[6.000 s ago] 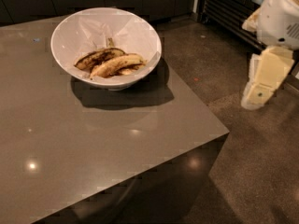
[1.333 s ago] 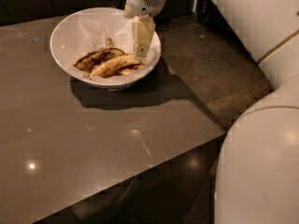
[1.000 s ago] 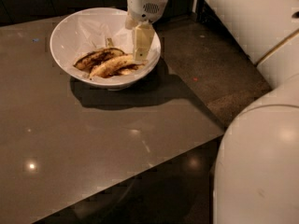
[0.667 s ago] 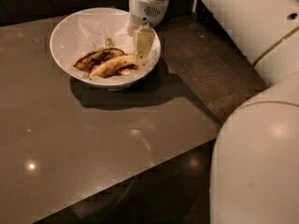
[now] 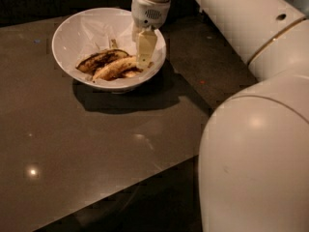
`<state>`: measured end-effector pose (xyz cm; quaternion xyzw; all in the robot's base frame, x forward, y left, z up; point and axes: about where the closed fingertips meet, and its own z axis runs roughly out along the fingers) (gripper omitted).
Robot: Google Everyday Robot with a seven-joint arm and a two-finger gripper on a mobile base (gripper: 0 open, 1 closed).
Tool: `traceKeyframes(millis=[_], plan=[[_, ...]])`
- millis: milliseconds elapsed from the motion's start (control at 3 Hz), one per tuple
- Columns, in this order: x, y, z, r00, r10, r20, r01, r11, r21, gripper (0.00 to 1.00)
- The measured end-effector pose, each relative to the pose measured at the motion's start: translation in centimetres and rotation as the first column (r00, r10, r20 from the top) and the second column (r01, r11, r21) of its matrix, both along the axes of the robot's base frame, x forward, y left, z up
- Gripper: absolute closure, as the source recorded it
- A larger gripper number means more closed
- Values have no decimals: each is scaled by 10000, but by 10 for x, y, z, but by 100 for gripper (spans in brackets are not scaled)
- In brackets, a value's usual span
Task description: Pick banana from white bowl
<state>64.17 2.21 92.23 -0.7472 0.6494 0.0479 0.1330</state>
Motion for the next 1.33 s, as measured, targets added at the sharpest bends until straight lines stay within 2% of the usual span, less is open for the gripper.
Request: traceKeyframes(millis=[667, 1000, 1333], plan=[[11, 1, -19, 9951, -758, -635, 731, 9964, -440, 39], [14, 3, -26, 9911, -987, -896, 953, 9946, -416, 41], [23, 9, -27, 9931, -1003, -602, 995, 9949, -170, 60]])
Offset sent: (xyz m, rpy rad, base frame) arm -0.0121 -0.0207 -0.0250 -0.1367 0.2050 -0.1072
